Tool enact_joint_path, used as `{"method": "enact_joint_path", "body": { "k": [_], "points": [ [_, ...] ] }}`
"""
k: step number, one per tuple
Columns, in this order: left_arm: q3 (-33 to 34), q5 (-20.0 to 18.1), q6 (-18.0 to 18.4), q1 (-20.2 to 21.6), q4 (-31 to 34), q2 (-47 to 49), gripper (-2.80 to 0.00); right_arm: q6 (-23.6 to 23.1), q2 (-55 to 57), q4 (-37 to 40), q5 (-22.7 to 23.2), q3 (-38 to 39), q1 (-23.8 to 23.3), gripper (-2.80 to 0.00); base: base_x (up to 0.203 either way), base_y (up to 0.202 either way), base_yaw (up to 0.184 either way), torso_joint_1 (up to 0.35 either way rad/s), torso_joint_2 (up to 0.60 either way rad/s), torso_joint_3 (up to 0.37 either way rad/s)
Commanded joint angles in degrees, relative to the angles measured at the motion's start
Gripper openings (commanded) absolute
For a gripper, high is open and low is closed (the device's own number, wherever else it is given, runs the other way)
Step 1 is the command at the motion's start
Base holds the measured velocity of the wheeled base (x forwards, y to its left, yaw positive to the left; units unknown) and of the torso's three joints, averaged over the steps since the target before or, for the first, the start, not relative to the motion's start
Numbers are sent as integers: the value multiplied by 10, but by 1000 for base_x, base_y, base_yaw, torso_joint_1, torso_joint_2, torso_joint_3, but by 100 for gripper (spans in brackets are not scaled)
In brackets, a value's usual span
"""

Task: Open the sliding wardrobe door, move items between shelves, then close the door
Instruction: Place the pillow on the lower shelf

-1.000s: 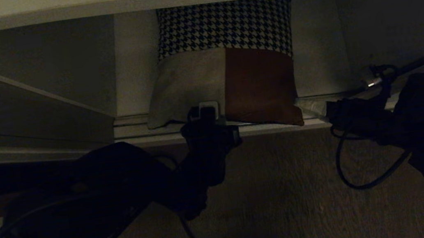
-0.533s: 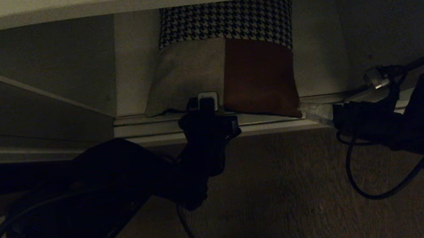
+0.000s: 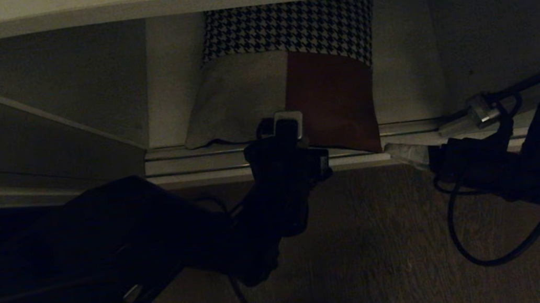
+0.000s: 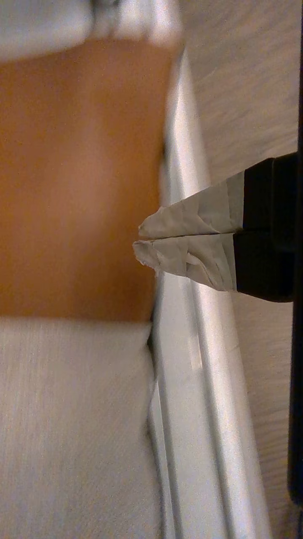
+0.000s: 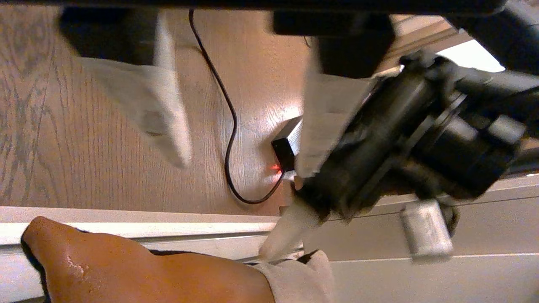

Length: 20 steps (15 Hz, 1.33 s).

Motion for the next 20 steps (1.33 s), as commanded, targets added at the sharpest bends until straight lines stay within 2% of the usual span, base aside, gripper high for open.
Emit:
{"method": "enact_joint_path", "body": {
  "k": [1,7,11,13,16,18,20],
  "points": [
    [46,4,0,-14,8,-41,-280,2,-9,-4,2,11,1,-280,0,0,0,0,0,0],
    [167,29,-4,-16,22,-165,-280,-52,-49,0,3,102,14,-280,0,0,0,0,0,0],
    [258,55,-4,-15,55,-264,-280,-96,-143,53,3,161,16,-280,0,0,0,0,0,0],
    [292,68,-4,-12,68,-309,-280,-105,-198,90,3,190,18,-280,0,0,0,0,0,0],
    [325,80,-4,19,89,-367,-280,-125,-281,165,2,212,20,-280,0,0,0,0,0,0],
    [348,85,-4,23,128,-422,-280,-131,-346,247,2,214,20,-280,0,0,0,0,0,0],
    [361,115,-4,29,167,-471,-280,-133,-414,336,0,211,20,-280,0,0,0,0,0,0]
  ]
}}
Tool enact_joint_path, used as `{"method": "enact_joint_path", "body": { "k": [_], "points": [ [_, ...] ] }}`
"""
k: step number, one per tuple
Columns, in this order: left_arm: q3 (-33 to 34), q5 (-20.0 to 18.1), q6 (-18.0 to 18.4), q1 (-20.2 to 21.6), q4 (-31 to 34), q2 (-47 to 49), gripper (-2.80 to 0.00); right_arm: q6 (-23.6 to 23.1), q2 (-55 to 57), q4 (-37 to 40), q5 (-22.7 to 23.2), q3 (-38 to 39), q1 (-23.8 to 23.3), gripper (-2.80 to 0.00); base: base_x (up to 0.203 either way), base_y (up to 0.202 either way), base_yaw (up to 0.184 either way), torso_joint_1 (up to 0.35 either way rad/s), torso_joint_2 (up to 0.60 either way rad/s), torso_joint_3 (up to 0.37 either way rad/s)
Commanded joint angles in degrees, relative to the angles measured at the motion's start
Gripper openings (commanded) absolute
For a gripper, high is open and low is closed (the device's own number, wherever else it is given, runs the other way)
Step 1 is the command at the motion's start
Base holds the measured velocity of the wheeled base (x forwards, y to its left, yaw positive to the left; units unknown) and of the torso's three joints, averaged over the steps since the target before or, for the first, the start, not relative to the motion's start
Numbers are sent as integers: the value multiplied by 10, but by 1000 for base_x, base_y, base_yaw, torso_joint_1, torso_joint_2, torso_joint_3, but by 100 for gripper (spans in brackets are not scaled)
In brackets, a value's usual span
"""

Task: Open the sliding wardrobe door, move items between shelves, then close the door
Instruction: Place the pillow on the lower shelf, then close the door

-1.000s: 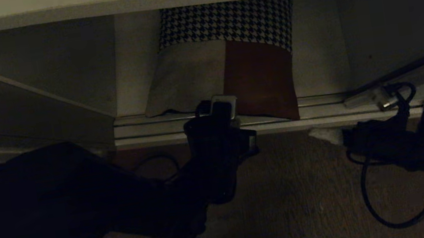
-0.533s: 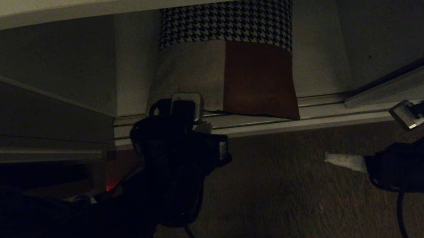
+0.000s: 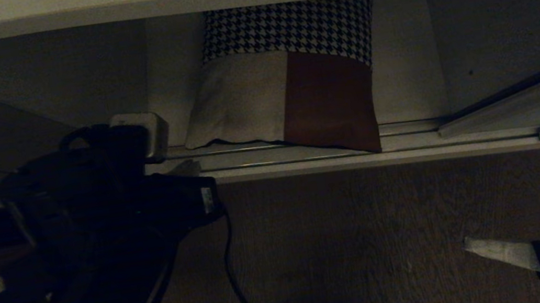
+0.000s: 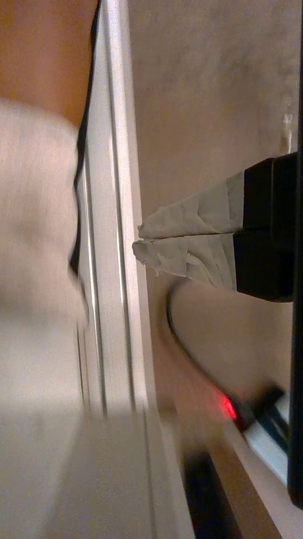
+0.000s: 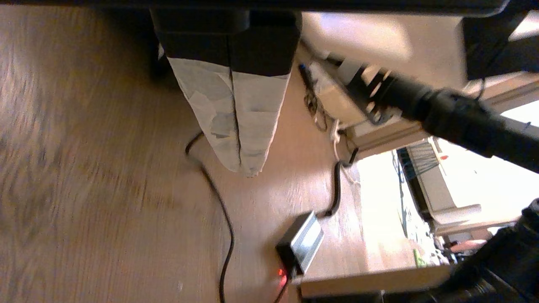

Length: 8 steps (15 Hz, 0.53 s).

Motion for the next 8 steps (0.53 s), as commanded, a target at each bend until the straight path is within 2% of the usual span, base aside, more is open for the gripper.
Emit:
{"method": "enact_joint_path", "body": {
  "k": [1,4,5,8],
  "points": [
    [15,21,0,14,26,-77,-280,1,-91,65,2,-2,0,-280,0,0,0,0,0,0],
    [52,39,-1,82,70,-145,-280,4,-183,174,-9,-18,-5,-280,0,0,0,0,0,0],
    [67,41,-2,99,76,-159,-280,6,-199,197,-14,-23,-7,-280,0,0,0,0,0,0],
    [114,42,0,189,99,-264,-280,10,-263,238,-28,-44,-8,-280,0,0,0,0,0,0]
  ]
}}
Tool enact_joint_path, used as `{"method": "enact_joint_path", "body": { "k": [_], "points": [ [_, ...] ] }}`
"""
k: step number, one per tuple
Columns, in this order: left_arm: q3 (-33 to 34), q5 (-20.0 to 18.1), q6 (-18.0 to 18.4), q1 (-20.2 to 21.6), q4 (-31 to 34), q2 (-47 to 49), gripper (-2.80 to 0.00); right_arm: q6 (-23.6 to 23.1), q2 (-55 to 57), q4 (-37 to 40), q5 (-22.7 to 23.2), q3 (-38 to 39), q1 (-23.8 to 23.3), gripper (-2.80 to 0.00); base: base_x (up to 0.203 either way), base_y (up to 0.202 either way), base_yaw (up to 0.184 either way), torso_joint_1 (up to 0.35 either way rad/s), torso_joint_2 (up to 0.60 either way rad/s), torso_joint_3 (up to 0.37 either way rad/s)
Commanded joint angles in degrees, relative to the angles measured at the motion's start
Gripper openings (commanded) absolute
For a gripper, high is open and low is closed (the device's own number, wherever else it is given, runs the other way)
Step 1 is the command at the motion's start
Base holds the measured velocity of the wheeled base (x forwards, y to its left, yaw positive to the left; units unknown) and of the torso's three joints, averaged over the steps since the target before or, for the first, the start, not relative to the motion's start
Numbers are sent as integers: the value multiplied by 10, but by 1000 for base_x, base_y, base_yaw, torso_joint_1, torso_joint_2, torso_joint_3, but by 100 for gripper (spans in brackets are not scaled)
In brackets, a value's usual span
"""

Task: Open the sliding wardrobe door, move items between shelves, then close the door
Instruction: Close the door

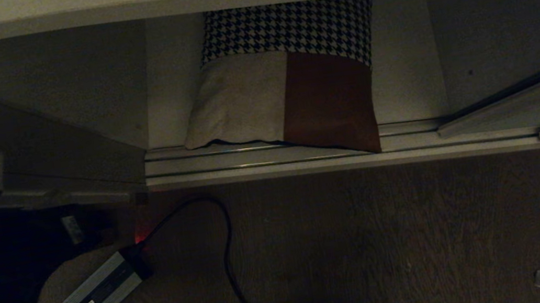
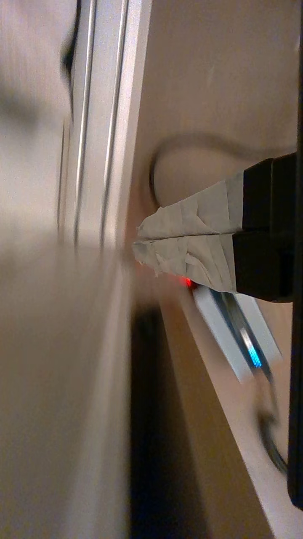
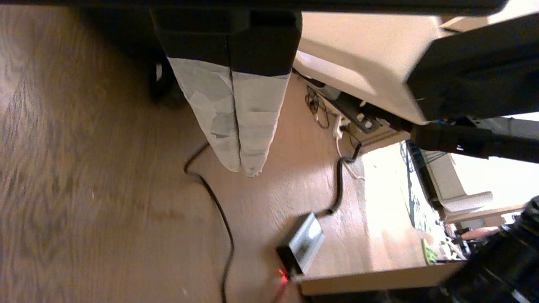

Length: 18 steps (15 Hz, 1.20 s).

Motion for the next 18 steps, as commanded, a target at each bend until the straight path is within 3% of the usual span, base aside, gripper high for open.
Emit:
{"method": "enact_joint_path", "body": {
  "k": [1,4,8,12,14,16,18],
  "points": [
    [23,3,1,54,29,-103,-280,1,-43,11,1,-10,0,-280,0,0,0,0,0,0],
    [40,0,1,124,128,-236,-280,1,-72,37,3,-30,0,-280,0,0,0,0,0,0],
    [94,-3,2,234,178,-370,-280,0,-110,106,9,-63,0,-280,0,0,0,0,0,0],
    [133,-23,4,260,267,-480,-280,0,-116,112,14,-76,6,-280,0,0,0,0,0,0],
    [166,-90,5,261,327,-541,-280,0,-117,112,15,-75,6,-280,0,0,0,0,0,0],
    [206,-181,7,258,354,-563,-280,0,-123,112,15,-74,6,-280,0,0,0,0,0,0],
    [249,-321,15,255,360,-610,-280,-2,-125,112,18,-67,6,-280,0,0,0,0,0,0]
  ]
}}
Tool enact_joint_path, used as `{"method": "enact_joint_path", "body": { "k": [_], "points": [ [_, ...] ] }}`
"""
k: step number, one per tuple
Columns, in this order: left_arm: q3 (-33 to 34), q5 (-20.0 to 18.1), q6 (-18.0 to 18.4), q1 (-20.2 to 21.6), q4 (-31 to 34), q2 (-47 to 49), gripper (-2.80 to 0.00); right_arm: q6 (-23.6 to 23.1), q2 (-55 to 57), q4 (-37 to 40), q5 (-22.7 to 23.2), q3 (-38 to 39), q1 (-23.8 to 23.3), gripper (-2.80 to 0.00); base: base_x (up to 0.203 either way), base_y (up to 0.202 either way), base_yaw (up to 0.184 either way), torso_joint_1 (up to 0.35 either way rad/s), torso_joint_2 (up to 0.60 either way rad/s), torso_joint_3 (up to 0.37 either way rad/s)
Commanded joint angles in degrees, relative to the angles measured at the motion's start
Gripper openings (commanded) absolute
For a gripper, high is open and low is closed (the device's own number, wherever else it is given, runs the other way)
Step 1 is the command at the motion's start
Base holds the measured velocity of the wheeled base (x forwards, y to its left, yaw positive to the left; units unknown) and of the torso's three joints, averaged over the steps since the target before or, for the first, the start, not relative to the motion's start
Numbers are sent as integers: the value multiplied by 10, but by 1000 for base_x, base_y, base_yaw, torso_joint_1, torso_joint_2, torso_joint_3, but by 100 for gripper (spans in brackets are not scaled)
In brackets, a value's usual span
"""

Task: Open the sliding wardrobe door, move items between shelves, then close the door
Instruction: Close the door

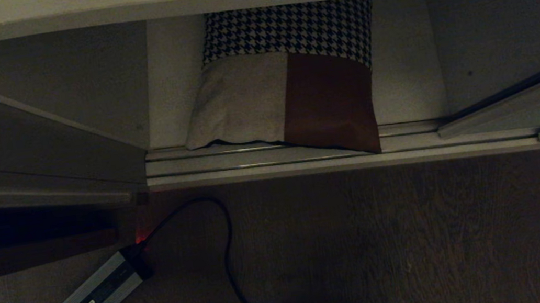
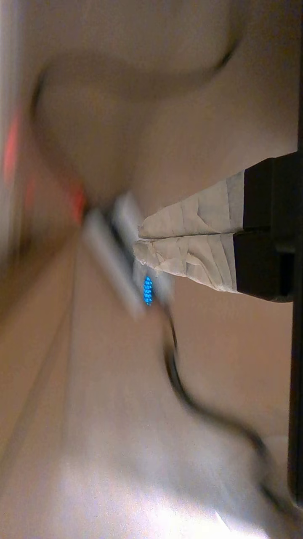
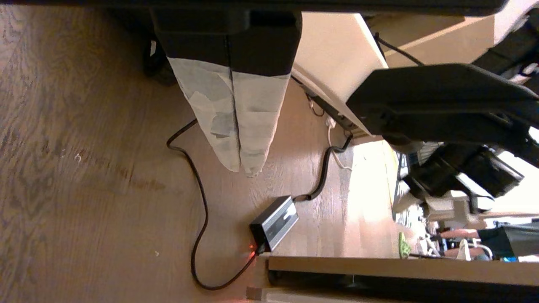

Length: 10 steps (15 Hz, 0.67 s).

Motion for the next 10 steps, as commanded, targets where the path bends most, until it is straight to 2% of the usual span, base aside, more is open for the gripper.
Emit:
{"method": "enact_joint_path", "body": {
  "k": [1,2,8,10],
  "points": [
    [41,-143,4,-2,8,-84,-280,1,-1,-2,7,1,0,-280,0,0,0,0,0,0],
    [48,-176,4,-3,18,-103,-280,0,-1,-2,10,0,0,-280,0,0,0,0,0,0],
    [58,-160,-32,-3,29,-97,-280,-2,-14,-2,22,14,0,-280,0,0,0,0,0,0],
    [58,-160,-33,-3,29,-98,-280,-2,-21,-2,26,15,0,-280,0,0,0,0,0,0]
  ]
}}
